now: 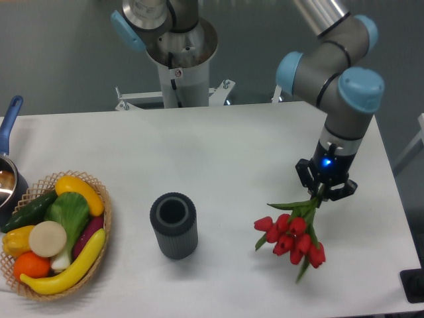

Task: Pick up the flowers from the table
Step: 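Lift the grasped red tulip bouquet up off the table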

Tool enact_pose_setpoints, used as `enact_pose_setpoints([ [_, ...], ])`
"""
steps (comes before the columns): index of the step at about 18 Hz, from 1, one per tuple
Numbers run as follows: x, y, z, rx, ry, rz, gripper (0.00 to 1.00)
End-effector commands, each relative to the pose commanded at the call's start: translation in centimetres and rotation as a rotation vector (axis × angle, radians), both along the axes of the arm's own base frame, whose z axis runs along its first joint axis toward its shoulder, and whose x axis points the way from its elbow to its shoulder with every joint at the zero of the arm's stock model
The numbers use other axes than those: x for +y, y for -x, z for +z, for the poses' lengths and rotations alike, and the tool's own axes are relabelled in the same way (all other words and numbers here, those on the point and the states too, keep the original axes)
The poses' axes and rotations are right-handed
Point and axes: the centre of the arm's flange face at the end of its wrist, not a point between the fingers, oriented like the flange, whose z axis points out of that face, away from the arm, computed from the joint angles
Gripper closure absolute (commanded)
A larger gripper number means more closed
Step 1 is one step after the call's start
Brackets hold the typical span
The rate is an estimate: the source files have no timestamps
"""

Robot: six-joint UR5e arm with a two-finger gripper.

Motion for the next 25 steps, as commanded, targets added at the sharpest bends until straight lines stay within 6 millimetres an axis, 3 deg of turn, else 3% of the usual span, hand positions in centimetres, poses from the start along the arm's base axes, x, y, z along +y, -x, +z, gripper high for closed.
enact_pose_setpoints([
  [5,1.1,-1.7,4.9,-0.053,-0.223,-0.021,0.83],
  [10,-1.2,-1.0,8.1,-0.130,-0.432,-0.004,0.83],
  [15,-2.5,-0.5,8.9,-0.183,-0.548,-0.008,0.83],
  [25,-2.5,-0.3,9.6,-0.172,-0.557,-0.015,0.83],
])
